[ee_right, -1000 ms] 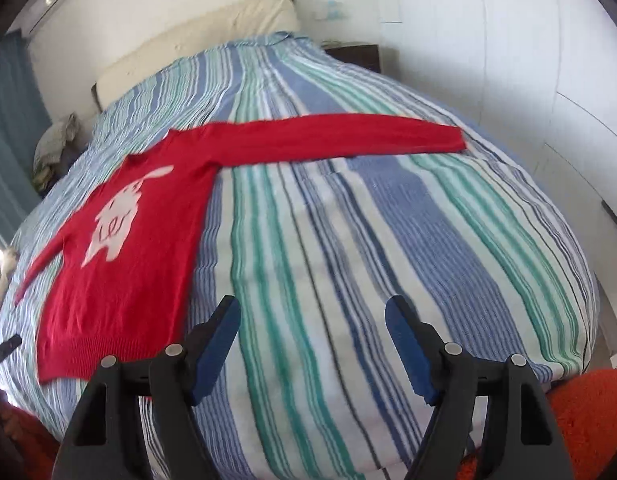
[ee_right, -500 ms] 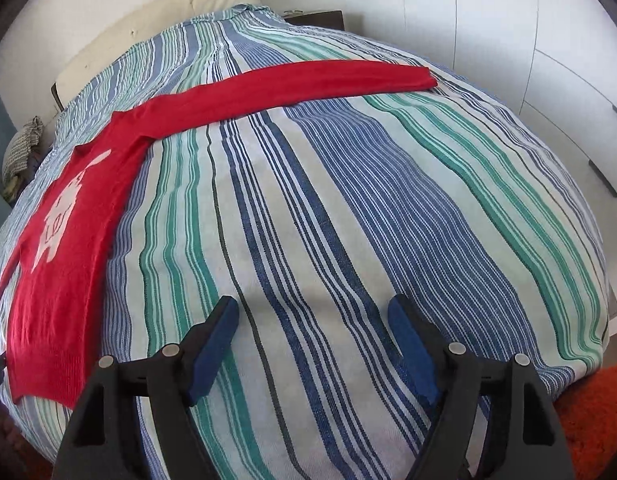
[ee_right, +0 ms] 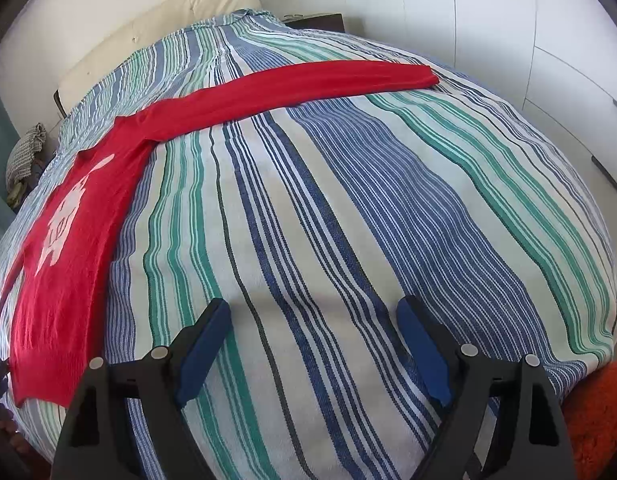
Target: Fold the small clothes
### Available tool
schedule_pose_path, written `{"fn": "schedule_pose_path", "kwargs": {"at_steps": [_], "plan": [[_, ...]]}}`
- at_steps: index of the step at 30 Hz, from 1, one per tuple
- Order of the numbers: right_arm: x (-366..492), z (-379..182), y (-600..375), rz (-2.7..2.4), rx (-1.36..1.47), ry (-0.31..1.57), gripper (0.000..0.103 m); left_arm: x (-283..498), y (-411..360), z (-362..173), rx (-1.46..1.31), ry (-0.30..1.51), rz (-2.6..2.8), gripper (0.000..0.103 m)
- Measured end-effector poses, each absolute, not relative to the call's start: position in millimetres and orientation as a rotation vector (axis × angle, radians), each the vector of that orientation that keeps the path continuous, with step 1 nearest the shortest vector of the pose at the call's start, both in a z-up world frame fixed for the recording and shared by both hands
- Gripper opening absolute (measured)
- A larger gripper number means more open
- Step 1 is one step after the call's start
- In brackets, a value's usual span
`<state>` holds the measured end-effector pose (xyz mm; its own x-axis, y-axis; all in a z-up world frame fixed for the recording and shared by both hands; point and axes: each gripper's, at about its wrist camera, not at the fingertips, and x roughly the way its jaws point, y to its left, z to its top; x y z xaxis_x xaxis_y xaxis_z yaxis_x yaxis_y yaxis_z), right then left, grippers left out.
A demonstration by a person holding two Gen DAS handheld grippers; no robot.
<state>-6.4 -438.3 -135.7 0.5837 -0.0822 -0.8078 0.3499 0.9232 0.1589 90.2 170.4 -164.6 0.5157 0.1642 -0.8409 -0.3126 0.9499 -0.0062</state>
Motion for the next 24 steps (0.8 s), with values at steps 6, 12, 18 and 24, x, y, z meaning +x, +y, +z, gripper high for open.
{"fn": "schedule_pose_path", "kwargs": {"at_steps": [6,12,18,24], "plan": [[-6.6,-135.9,-436.1,-0.26,0.306,0.916,0.087,89.1,167.1,-166.1,-0.14,0.98,0.295,0.103],[-6.2,-136.8,-434.4,-0.261,0.294,0.916,0.088,89.4,166.3,-165.5,-0.138,0.984,0.291,0.103],[-6.5,-136.5,-433.4,-0.262,0.289,0.916,0.089,89.7,166.8,-165.8,-0.137,0.985,0.282,0.103],[-6.3,-136.9,-432.7,-0.263,0.284,0.917,0.09,89.9,166.6,-166.0,-0.128,0.992,0.281,0.103]]}}
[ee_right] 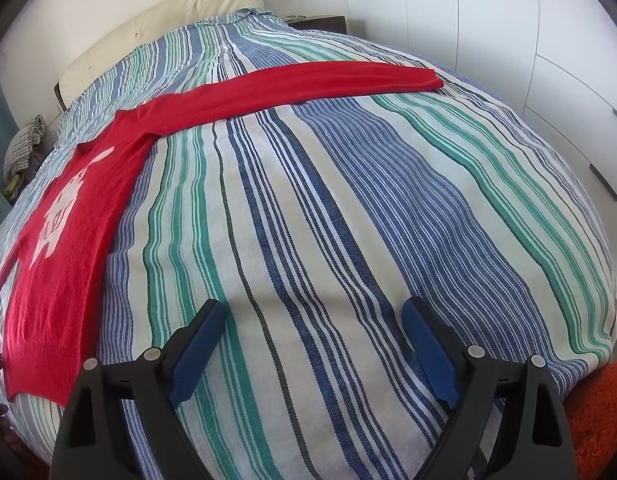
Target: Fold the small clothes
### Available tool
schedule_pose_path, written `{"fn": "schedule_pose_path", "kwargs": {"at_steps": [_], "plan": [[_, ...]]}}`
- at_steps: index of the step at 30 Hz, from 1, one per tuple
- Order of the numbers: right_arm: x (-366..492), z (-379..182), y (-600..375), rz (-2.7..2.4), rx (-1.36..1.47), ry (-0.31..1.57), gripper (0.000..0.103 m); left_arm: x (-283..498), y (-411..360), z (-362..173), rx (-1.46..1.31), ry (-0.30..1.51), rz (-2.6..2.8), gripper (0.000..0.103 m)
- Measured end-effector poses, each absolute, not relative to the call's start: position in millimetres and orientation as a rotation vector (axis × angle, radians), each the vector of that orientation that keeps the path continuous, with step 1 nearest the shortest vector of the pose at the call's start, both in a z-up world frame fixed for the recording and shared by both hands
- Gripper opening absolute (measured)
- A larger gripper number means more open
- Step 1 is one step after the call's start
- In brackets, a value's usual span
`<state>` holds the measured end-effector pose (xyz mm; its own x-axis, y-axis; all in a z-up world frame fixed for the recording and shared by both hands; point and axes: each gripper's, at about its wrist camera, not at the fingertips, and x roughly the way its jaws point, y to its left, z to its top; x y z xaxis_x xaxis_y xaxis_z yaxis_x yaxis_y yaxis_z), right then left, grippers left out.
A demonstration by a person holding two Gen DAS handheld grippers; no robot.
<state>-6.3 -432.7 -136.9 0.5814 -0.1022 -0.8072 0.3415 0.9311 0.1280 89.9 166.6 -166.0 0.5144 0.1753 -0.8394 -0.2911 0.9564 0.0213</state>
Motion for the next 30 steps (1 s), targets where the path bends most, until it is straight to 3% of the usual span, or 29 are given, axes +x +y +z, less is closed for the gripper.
{"fn": "schedule_pose_path", "kwargs": {"at_steps": [30], "plan": [[-6.4,-137.8,-430.4,-0.265,0.271,0.92,0.093,89.7,163.4,-166.1,-0.11,1.006,0.283,0.103]]}}
